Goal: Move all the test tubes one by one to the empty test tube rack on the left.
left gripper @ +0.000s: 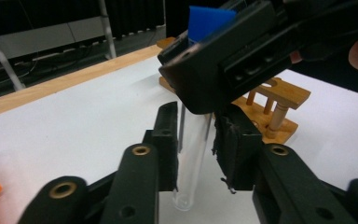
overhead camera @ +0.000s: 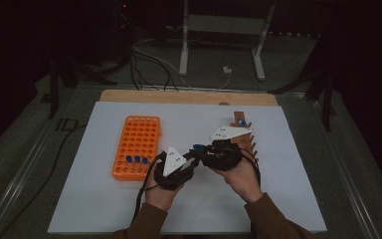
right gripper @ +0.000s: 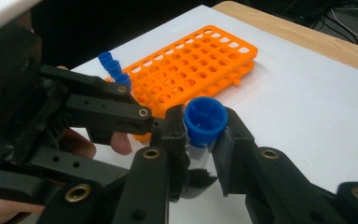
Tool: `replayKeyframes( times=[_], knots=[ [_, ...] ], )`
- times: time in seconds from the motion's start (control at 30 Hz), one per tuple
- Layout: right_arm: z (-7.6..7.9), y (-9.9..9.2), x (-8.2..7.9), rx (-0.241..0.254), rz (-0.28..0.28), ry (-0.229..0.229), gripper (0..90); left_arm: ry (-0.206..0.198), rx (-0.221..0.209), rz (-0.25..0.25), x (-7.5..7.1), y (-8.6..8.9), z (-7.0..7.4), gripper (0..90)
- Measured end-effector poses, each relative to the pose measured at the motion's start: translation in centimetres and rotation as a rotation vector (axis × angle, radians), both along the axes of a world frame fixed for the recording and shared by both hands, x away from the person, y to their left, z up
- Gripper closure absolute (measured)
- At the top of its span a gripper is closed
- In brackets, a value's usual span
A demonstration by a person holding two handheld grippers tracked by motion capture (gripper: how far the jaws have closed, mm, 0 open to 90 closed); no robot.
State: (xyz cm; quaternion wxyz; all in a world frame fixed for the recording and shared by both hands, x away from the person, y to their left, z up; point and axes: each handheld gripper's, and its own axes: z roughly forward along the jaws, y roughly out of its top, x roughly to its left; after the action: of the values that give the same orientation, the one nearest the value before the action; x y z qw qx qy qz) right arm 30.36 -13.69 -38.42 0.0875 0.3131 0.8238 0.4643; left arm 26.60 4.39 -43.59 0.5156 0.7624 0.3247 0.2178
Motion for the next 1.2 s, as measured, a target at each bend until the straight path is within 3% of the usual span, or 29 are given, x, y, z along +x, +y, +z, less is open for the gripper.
replayKeyframes(
  times=[0.4, 0.47, 0.67, 0.8, 1.2],
  knots=[
    [-0.1, 0.1, 0.0, 0.001, 0.0, 0.002, 75.2, 0.011, -0.007, -0.025, 0.0, 0.1, 0.1, 76.8],
    [0.0, -0.1, 0.0, 0.016, 0.002, -0.001, 68.0, 0.014, -0.003, -0.021, 0.1, 0.1, 0.0, 77.0],
    [0.4, -0.7, 0.0, 0.047, -0.02, -0.015, 35.0, 0.023, 0.001, -0.007, 0.3, 0.4, 0.0, 77.0],
    [0.5, -1.2, 0.0, 0.049, -0.052, -0.032, 21.0, 0.033, -0.005, 0.005, 0.4, 0.8, 0.1, 77.0],
    [0.1, -3.3, 0.3, 0.051, -0.116, -0.056, 6.2, 0.039, -0.038, 0.016, 0.1, 2.9, 0.5, 77.0]
  ],
)
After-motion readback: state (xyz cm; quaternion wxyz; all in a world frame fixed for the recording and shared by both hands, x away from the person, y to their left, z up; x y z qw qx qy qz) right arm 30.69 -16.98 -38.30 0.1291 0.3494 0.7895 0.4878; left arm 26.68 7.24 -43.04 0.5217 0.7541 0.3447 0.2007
